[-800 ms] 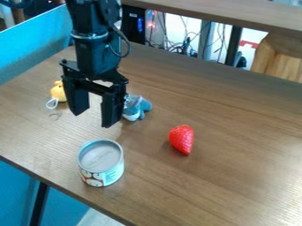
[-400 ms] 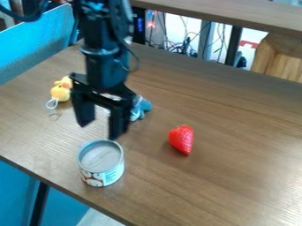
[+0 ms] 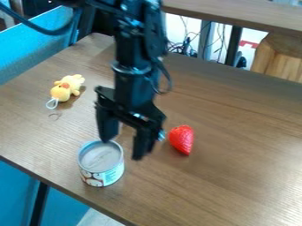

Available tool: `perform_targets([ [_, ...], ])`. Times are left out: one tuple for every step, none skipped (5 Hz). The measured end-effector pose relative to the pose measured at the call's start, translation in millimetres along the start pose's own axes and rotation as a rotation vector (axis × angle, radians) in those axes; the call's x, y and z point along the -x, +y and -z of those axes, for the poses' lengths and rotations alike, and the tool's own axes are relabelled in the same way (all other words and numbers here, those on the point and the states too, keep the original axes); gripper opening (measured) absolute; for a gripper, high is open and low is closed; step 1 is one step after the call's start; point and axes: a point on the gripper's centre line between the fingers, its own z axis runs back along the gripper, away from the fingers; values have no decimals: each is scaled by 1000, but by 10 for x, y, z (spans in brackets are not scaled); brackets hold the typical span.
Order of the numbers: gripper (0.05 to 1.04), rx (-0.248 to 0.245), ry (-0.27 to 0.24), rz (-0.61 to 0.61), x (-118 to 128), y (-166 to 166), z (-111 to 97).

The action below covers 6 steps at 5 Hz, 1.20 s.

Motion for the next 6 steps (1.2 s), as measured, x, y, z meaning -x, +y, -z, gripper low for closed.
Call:
perform_targets([
  [1001, 8, 19, 15, -61, -161, 164],
  [1001, -30, 123, 27, -80, -338, 442],
  [1001, -37, 155, 39, -92, -403, 573],
  [1001, -32, 161, 46, -93, -406, 586],
  [1001, -71, 196, 13, -49, -277, 580],
  [1001, -82, 228, -59, -5, 40, 596],
])
